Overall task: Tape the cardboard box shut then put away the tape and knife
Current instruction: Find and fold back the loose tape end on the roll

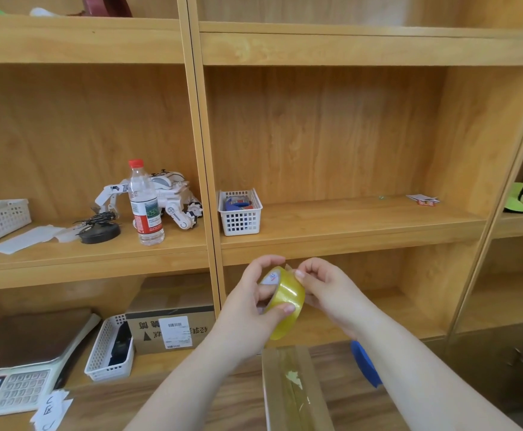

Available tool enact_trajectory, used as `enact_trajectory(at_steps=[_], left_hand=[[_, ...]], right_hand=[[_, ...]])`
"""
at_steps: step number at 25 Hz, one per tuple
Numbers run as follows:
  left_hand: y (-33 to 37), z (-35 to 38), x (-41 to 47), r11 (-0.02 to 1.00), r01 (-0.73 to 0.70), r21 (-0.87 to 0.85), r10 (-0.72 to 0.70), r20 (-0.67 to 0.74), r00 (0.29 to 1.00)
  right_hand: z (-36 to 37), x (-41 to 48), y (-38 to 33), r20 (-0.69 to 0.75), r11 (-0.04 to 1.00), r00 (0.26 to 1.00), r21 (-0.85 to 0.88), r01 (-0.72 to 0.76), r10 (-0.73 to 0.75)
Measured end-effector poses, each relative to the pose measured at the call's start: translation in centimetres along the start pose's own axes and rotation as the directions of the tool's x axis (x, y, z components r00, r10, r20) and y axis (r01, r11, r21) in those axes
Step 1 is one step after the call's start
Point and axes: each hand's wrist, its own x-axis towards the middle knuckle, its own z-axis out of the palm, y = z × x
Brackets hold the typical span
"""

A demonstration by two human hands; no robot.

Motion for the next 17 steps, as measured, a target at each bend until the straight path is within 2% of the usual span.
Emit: enact_trajectory(at_steps=[2,4,5,7,9,12,15,16,17], left_hand=[[-0.5,0.1,0.1,0.999,-0.016,0.052,0.019,-0.063,0.998],[-1.4,0.0,0.3,0.998,-0.007,0.064,0.020,-0.200,0.980],[-1.9,0.0,0.3,0.999,0.032,0.013,-0.028,-0.238,0.971],[-2.8,0.0,0.1,0.963,0.132,-0.233,-0.176,-0.178,0.968],[-3.2,0.3,-0.2,0.899,0.179,-0.401,-0.232,-0.089,0.968],[-3.4,0.3,-0.2,0.890,0.170,-0.423,-0.238,-0.114,0.965],[-3.6,-0.6,0.0,0.876,0.186,-0.444,-0.266,-0.124,0.956],[-3.6,-1.1,0.0,0.877,0.189,-0.442,-0.273,-0.134,0.953],[-3.6,-1.5,0.0,0.881,0.189,-0.434,-0.277,-0.149,0.949]], right_hand=[[0.5,-0.4,0.4,-0.112,0.996,0.992,-0.076,0.055,-0.064],[0.8,-0.8,0.4,-0.212,0.984,0.969,-0.152,0.097,-0.129],[0.9,-0.9,0.2,-0.250,0.978,0.955,-0.167,0.121,-0.161],[0.8,-0.9,-0.6,-0.305,0.971,0.927,-0.167,0.172,-0.217],[0.7,-0.7,-1.4,-0.298,0.964,0.921,-0.172,0.205,-0.250],[1.1,-0.5,-1.9,-0.269,0.963,0.931,-0.170,0.208,-0.248],[1.0,-0.7,-1.7,-0.191,0.968,0.963,0.127,0.217,-0.191],[0.8,-0.8,-1.5,-0.146,0.963,0.972,0.169,0.209,-0.186],[0.7,-0.8,-1.2,-0.100,0.969,0.976,0.136,0.205,-0.193]])
